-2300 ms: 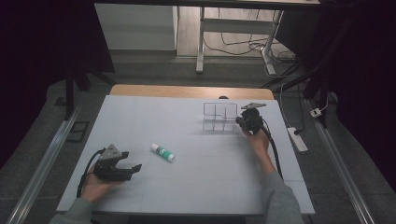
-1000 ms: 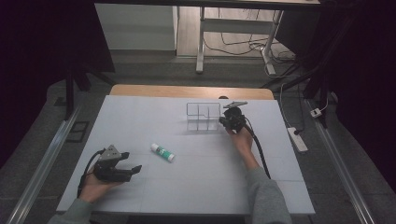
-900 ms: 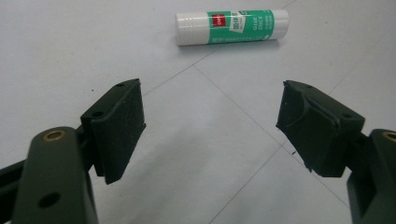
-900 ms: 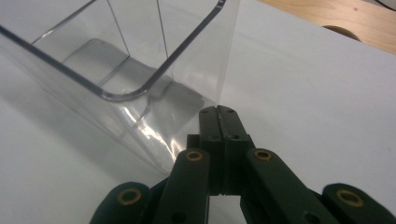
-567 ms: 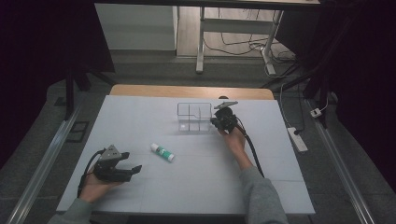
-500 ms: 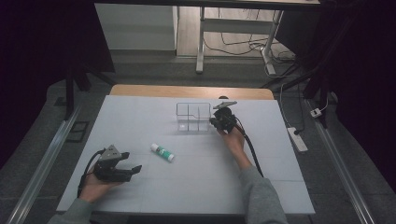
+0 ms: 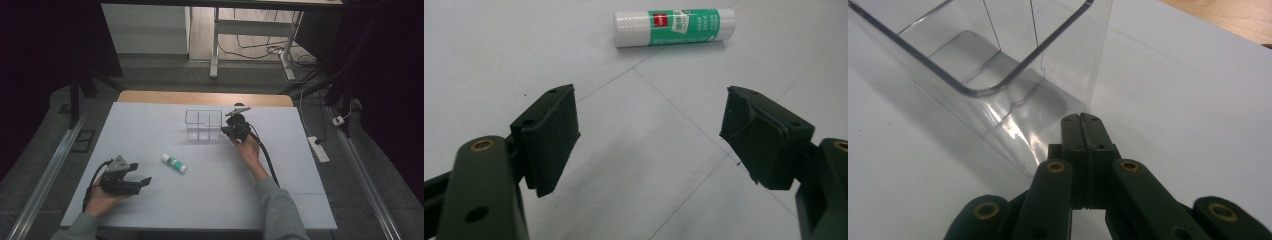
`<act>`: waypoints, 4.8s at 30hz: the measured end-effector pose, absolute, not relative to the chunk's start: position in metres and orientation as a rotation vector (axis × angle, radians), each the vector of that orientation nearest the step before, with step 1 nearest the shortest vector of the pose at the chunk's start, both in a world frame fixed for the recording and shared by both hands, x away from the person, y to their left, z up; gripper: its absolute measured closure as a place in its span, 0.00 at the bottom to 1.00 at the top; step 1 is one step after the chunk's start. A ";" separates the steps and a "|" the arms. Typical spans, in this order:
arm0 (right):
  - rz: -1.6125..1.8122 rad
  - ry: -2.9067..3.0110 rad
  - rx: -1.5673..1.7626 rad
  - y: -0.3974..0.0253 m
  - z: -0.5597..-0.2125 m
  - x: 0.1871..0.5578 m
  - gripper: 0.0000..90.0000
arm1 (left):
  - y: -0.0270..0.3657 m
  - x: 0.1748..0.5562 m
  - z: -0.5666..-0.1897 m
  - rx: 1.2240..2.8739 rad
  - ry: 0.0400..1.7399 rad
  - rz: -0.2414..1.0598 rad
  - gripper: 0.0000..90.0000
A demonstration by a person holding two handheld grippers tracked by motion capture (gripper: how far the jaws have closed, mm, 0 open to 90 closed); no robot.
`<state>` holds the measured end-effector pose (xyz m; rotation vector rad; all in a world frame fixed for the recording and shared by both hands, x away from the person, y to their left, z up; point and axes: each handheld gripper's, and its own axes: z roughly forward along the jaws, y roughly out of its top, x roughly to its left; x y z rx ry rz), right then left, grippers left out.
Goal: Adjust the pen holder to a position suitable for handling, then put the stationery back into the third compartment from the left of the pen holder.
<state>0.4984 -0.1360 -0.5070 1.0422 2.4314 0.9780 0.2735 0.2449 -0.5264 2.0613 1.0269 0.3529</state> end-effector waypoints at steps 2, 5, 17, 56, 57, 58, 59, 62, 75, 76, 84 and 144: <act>0.965 2.427 1.033 -0.139 -0.504 0.496 0.99 | 0.245 0.274 -0.527 2.063 1.027 0.353 0.25; 0.978 2.417 1.029 -0.148 -0.498 0.490 0.99 | 0.245 0.274 -0.527 2.065 1.027 0.355 0.25; 1.074 2.374 1.094 -0.197 -0.496 0.438 0.89 | 0.247 0.275 -0.528 2.068 1.033 0.359 0.25; 1.207 2.406 0.990 -0.280 -0.503 0.340 0.36 | 0.249 0.286 -0.518 2.144 0.918 0.375 0.27; 1.199 2.407 0.990 -0.280 -0.503 0.341 0.36 | 0.249 0.285 -0.516 2.150 0.911 0.379 0.27; 1.194 2.406 0.989 -0.280 -0.503 0.341 0.36 | 0.250 0.285 -0.514 2.153 0.903 0.382 0.27; 1.191 2.407 0.988 -0.280 -0.503 0.340 0.36 | 0.250 0.285 -0.512 2.157 0.896 0.381 0.27; 1.204 2.410 0.983 -0.281 -0.503 0.341 0.36 | 0.250 0.286 -0.507 2.175 0.878 0.386 0.27; 1.203 2.409 0.979 -0.283 -0.502 0.342 0.35 | 0.236 0.307 -0.481 2.298 0.720 0.369 0.28; 1.203 2.409 0.977 -0.283 -0.502 0.342 0.35 | 0.235 0.310 -0.478 2.307 0.707 0.370 0.28; 1.190 2.430 0.972 -0.282 -0.503 0.341 0.35 | 0.219 0.335 -0.467 2.403 0.587 0.350 0.29; 1.135 2.504 0.936 -0.277 -0.512 0.342 0.33 | 0.150 0.410 -0.497 2.958 -0.173 0.239 0.72</act>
